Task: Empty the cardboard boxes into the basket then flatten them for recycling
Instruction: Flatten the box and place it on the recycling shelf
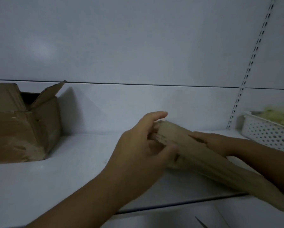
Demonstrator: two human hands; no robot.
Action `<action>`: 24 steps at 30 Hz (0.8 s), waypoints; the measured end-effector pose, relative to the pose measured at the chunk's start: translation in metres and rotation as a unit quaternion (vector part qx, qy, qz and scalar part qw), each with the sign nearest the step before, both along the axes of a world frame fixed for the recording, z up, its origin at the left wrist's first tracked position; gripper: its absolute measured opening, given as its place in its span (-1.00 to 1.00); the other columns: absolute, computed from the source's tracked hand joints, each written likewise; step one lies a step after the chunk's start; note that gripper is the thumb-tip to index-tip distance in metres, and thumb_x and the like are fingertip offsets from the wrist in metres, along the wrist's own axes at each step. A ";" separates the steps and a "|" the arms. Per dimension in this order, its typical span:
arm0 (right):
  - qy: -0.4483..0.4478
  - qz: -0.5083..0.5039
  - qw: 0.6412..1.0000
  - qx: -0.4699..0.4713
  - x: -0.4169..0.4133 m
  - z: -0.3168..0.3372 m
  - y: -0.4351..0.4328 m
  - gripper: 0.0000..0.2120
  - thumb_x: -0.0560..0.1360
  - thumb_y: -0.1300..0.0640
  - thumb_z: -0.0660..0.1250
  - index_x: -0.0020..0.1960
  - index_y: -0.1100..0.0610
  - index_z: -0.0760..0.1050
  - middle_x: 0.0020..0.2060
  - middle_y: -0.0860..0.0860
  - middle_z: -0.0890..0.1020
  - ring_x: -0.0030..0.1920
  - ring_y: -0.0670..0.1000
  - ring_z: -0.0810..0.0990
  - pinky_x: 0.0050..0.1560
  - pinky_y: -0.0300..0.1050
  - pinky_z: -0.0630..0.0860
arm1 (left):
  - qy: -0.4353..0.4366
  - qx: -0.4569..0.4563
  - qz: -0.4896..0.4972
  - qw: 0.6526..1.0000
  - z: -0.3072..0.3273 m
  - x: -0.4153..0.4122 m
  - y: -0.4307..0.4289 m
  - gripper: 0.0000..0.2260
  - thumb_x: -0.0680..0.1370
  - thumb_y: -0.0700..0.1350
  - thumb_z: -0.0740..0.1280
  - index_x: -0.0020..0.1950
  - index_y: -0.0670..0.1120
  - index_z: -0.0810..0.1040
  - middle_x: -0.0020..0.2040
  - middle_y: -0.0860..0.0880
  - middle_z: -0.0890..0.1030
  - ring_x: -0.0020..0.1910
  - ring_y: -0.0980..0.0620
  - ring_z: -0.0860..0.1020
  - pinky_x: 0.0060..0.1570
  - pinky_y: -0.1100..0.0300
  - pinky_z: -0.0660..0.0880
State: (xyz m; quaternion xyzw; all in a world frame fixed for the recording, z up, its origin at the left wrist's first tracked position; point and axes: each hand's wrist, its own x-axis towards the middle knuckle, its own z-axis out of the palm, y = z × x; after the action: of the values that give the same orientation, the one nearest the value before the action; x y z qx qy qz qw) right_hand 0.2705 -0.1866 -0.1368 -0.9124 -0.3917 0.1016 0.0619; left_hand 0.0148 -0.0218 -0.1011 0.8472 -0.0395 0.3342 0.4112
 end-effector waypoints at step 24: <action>-0.015 -0.092 0.897 0.432 -0.102 0.061 -0.053 -0.65 0.59 0.02 0.13 -0.34 -0.03 0.47 -0.57 -0.25 0.52 -0.52 -0.30 0.46 -0.49 -0.49 0.29 | 0.097 -0.054 -0.078 0.991 -0.006 0.083 -0.042 -0.76 0.44 -0.22 0.43 0.07 -0.01 0.58 -0.04 0.06 0.65 -0.12 0.24 0.58 0.01 0.36 0.52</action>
State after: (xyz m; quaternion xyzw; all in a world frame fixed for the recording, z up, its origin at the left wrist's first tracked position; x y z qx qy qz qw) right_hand 0.1688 -0.2394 -0.0760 -0.8292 -0.3122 -0.0971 0.4534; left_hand 0.0976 -0.0643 -0.1072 0.8467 -0.0469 0.2190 0.4826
